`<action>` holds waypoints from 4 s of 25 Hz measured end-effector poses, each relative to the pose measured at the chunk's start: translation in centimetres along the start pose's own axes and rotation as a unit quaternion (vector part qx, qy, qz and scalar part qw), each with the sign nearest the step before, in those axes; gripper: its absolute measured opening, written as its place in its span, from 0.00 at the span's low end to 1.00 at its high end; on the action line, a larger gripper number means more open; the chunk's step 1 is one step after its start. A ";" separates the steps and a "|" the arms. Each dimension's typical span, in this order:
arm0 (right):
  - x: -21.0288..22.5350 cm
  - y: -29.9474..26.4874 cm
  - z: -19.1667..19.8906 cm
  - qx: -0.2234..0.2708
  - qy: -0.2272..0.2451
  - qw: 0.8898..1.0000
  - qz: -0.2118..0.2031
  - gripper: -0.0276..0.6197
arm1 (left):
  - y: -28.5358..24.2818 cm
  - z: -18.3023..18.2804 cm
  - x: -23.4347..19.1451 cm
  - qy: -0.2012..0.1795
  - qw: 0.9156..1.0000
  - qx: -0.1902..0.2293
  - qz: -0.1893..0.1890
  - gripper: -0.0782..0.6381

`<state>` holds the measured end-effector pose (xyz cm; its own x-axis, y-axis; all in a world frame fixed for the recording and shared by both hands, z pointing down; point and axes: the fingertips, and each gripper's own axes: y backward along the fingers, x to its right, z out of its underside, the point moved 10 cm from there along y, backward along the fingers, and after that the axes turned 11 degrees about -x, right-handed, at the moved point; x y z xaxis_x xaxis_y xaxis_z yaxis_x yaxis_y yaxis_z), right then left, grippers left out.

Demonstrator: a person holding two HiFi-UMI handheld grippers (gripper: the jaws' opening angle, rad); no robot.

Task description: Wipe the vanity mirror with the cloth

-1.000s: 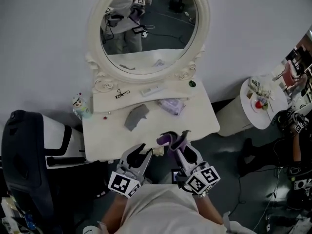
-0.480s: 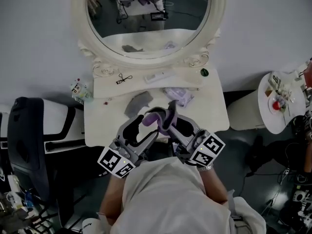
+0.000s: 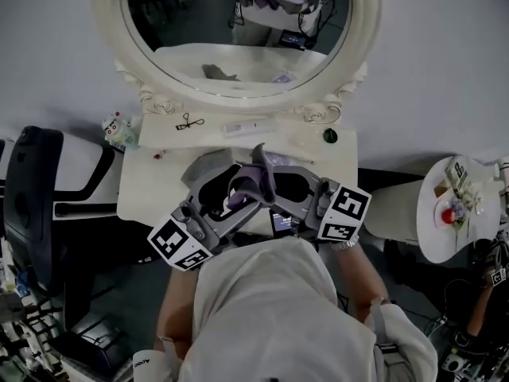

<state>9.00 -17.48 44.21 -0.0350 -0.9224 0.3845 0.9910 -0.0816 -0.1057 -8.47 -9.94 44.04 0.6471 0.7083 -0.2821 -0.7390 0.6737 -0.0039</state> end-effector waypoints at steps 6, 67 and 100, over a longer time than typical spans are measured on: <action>1.9 2.2 -0.7 -0.016 0.028 0.999 -0.002 0.21 | -2.8 0.1 0.7 0.003 1.000 -0.010 0.013 0.39; -1.4 4.2 -1.9 0.034 0.082 0.937 0.338 0.05 | -1.6 -31.6 -12.7 -0.139 0.908 0.084 -0.387 0.21; -4.6 10.9 2.7 0.060 0.011 0.882 0.467 0.05 | -20.5 -27.8 -5.5 -0.093 0.982 0.053 -0.156 0.21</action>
<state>20.31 -13.16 43.75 0.8027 -0.5737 0.1633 0.5957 0.7573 -0.2676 -2.10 -33.57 18.99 0.8689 0.4839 -0.1040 -0.4824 0.8750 0.0407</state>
